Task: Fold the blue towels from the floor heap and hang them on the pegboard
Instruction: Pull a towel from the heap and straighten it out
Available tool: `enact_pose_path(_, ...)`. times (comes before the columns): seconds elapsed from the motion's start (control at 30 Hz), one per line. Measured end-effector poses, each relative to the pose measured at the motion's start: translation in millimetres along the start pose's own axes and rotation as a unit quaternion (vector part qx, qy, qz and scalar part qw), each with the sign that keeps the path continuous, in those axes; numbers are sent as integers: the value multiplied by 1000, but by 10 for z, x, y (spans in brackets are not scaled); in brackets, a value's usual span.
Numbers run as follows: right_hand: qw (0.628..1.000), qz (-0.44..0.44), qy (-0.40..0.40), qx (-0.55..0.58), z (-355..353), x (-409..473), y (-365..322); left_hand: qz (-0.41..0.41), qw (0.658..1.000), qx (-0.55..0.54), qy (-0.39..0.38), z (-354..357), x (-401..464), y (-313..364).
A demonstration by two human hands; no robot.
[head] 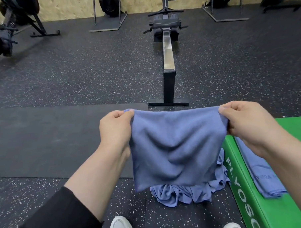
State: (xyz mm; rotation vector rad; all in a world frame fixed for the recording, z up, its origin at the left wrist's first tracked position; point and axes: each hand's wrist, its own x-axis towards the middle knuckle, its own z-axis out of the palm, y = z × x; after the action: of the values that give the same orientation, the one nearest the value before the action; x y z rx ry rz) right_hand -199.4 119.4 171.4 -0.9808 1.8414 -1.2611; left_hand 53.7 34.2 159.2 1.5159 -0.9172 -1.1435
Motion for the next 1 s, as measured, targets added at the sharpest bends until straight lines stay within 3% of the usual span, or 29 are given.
enact_pose_path(0.23, 998, 4, -57, 32, 323, -167, -63, 139, 982, 92, -90, 223, -434, -4)
enact_pose_path(0.47, 992, 5, -85, 97, 522, -311, -132, 182, 962, 139, -147, 363, -658, -72)
enact_pose_path(0.67, 984, 6, -132, 117, 589, -347, -117, 199, 958, 146, -148, 361, -662, -61)
enact_pose_path(0.8, 972, 23, -167, 161, 600, -357, -106, 216, 943, 166, -190, 360, -709, -67)
enact_pose_path(0.9, 975, 18, -150, 161, 560, -329, -87, 229, 917, 195, -262, 359, -762, -58)
enact_pose_path(1.0, 986, 24, -106, 124, 499, -256, -35, 160, 937, 158, -267, 357, -745, -53)
